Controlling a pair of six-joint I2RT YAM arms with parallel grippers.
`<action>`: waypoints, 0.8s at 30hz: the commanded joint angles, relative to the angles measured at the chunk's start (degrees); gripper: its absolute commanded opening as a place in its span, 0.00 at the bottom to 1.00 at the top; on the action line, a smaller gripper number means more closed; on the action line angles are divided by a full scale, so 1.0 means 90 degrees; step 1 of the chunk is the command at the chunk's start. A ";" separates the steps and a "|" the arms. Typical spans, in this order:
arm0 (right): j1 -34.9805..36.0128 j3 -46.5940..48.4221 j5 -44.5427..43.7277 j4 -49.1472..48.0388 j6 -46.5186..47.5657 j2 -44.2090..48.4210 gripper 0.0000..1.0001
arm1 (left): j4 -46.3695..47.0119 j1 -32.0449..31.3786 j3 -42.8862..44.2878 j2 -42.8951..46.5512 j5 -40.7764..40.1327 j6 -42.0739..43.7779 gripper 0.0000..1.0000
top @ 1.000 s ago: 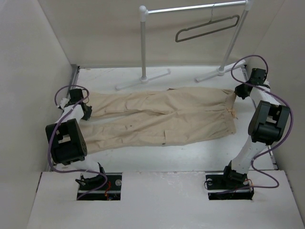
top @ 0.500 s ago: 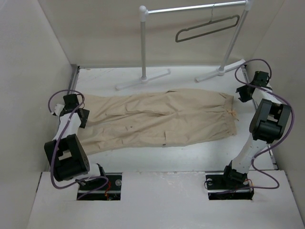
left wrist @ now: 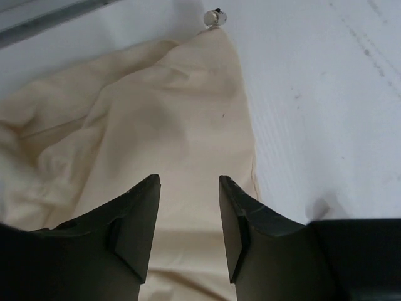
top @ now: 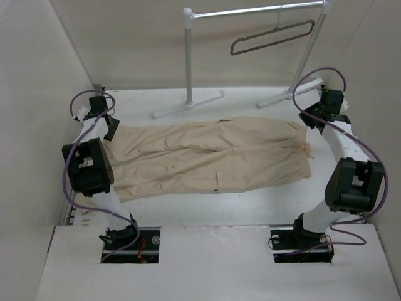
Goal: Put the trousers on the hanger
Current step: Flatten out the trousers at the center of the board.
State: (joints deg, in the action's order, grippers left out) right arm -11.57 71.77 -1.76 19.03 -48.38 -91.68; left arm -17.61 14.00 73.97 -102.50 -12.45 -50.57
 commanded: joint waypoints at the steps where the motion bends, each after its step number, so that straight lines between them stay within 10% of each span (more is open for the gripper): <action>1: 0.0537 -0.0492 0.0156 -0.0112 0.0170 0.0235 0.18 | -0.0162 0.0070 0.0763 -0.0729 0.0260 0.0228 0.39; 11: 0.0763 -0.2651 0.0293 -0.0083 0.0073 0.1699 0.20 | -0.0524 0.0129 0.2783 -0.2593 -0.0297 0.0462 0.38; 16: 0.0734 -0.2712 0.0010 0.0239 0.0229 0.1994 0.41 | -0.1022 -0.0017 0.4796 -0.3533 -0.0004 0.0531 0.40; 24: -0.0055 -0.1073 -0.1084 0.0298 0.0980 0.0561 0.66 | -0.0261 -0.0359 0.3257 -0.1914 -0.0100 0.0560 0.43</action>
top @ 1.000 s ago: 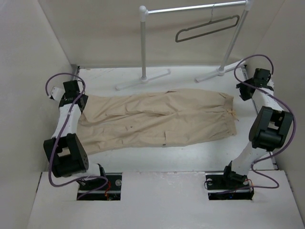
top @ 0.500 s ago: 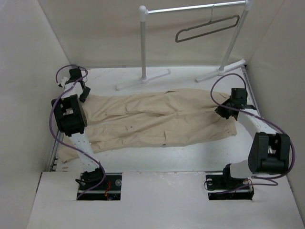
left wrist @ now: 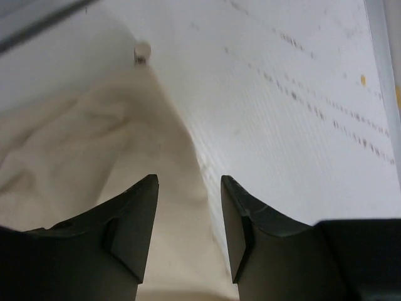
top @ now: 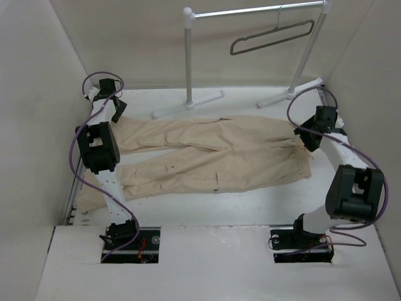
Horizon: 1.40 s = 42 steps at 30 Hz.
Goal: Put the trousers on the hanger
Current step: Flatten out the trousers at the center of the board.
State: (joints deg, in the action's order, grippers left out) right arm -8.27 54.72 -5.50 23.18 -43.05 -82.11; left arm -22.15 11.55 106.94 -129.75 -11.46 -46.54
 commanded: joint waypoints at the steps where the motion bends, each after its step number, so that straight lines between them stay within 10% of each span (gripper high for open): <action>1: -0.0559 0.1182 -0.0572 -0.0125 0.0437 -0.0893 0.66 | 0.0254 -0.0087 -0.0484 0.1184 -0.0288 0.0142 0.44; 17: -0.0746 0.3685 -0.0316 0.0540 0.0193 -0.3689 0.49 | 0.0205 -0.0136 -0.0827 0.0433 -0.0201 0.0407 0.36; 26: -0.0901 0.4535 -0.0385 0.0979 -0.0119 -0.4139 0.05 | 0.0410 -0.0019 -0.0720 0.0042 -0.0025 0.0035 0.31; 37: -0.1371 0.5892 -0.0415 0.1301 -0.0051 -0.4734 0.10 | 0.0469 -0.0048 0.0441 -0.0680 0.0014 -0.0004 0.30; 42: -0.1352 0.5640 -0.0366 0.0902 -0.0090 -0.4287 0.48 | 0.0586 -0.0106 0.0522 -0.0107 0.0238 0.0044 0.40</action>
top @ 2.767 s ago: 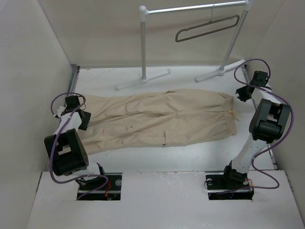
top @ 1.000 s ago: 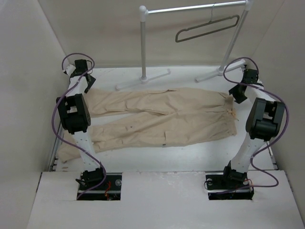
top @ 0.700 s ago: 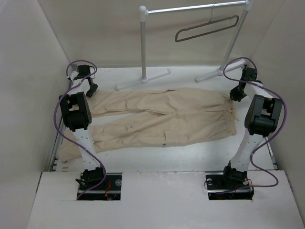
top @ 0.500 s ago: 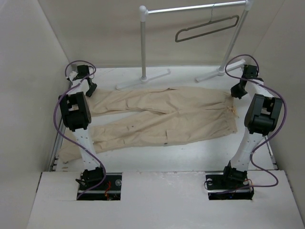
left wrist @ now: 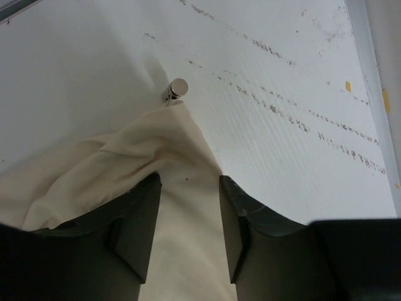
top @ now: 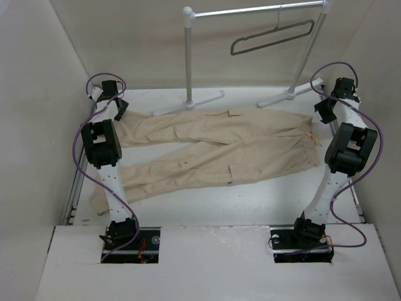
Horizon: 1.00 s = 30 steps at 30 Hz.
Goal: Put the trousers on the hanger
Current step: Flatten out the trousers at the center of the board.
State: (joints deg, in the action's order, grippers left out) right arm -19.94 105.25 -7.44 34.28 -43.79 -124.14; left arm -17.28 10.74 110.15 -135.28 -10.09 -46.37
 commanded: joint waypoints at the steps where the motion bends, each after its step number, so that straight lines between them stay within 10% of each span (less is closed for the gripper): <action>1: -0.0055 -0.0140 -0.0140 -0.0420 -0.0046 0.0617 0.55 | 0.0074 -0.0065 -0.0020 0.0829 0.0086 0.0035 0.42; 8: 0.0793 -0.2043 -0.0003 -0.1200 -0.0388 0.3242 0.75 | 0.0348 -0.0221 -0.2624 0.4215 -0.0197 0.0113 0.51; 16: 0.3467 -0.5295 0.0103 -0.1798 -0.1042 0.6280 0.13 | -0.2235 -0.0477 -0.6571 0.8903 -0.0774 -0.0530 0.23; 20: 0.4406 -0.6283 0.0397 -0.1632 -0.1209 0.7414 0.14 | -0.3946 0.0167 -0.7773 1.0546 -0.0414 -0.0940 0.18; 30: 0.5707 -0.7982 0.0748 -0.0177 -0.1306 0.9758 0.39 | -0.5530 0.1438 -0.7874 1.1215 -0.0588 -0.1761 0.47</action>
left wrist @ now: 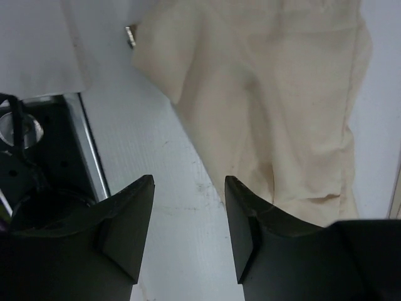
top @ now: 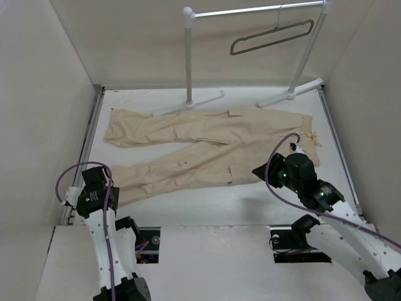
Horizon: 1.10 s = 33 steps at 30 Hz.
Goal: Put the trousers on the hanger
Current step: Flatten out the trousers at the center of the board, then fold the trousers at the center of the board.
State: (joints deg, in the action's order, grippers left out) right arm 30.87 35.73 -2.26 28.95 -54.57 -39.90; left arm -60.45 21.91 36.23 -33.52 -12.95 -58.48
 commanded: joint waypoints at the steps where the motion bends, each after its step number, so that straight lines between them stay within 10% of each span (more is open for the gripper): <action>1: 0.0061 -0.0384 0.0299 0.0445 -0.0128 0.0555 0.42 | -0.0783 0.0265 0.0359 -0.0278 -0.0299 -0.0503 0.47; 15: -0.0389 -0.0737 0.1042 0.0856 0.0174 0.1172 0.66 | 0.2096 0.1076 -0.1163 -0.1265 -0.0592 -0.0602 0.49; 24: -0.1694 -0.0747 0.1101 0.1011 0.0116 0.0996 0.65 | 0.3386 0.1008 -0.1136 -0.2154 -0.0631 -0.0213 0.06; 33: -0.3676 -0.0474 0.0262 0.0876 -0.0041 -0.0467 0.20 | 0.3064 -0.0085 0.0261 -0.1891 -0.0993 0.0277 0.00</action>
State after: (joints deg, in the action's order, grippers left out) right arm 2.44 29.10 4.03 38.41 -54.39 -40.80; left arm -32.45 22.94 35.46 -51.81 -19.33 -57.67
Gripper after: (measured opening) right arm 0.225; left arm 0.007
